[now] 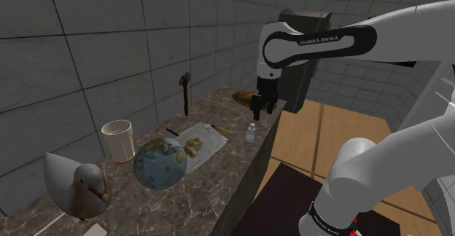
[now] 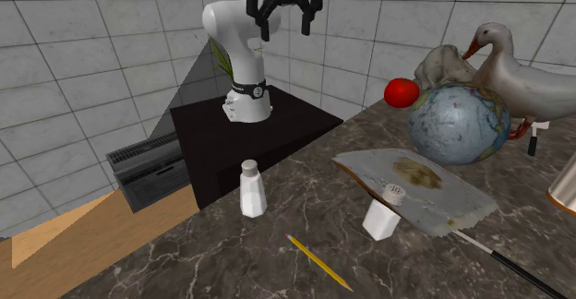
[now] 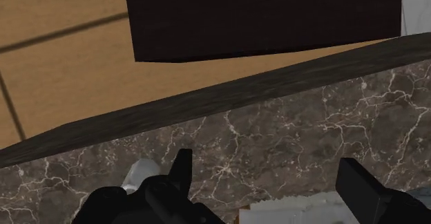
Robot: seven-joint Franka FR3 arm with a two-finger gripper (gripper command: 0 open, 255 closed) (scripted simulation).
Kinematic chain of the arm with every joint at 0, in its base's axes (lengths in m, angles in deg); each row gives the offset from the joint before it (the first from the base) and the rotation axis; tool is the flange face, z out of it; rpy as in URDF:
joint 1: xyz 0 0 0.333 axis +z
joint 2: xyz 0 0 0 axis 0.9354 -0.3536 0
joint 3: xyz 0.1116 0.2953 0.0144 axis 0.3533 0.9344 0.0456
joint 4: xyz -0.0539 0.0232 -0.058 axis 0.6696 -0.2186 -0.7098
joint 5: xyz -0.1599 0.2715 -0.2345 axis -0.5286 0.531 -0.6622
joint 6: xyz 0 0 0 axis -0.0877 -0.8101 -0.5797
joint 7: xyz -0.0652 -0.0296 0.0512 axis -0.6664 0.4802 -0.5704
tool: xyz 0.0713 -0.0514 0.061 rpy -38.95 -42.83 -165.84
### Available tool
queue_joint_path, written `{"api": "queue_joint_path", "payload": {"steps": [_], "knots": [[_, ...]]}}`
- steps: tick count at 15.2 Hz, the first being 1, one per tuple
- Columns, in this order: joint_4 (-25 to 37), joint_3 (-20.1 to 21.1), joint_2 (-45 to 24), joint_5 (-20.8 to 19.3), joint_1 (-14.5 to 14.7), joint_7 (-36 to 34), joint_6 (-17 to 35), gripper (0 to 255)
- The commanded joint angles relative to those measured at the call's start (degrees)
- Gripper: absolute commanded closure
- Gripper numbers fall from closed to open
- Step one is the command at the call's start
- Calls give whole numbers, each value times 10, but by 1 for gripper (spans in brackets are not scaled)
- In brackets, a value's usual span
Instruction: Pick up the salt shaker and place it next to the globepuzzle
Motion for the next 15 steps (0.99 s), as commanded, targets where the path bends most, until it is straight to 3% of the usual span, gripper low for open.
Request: {"api": "queue_joint_path", "payload": {"steps": [1,9,15], "knots": [[-5,-17,-26,-6,-8,10,40,0],[13,-80,-165,3,-26,53,187,0],[57,-123,-288,53,-33,106,279,0]]}}
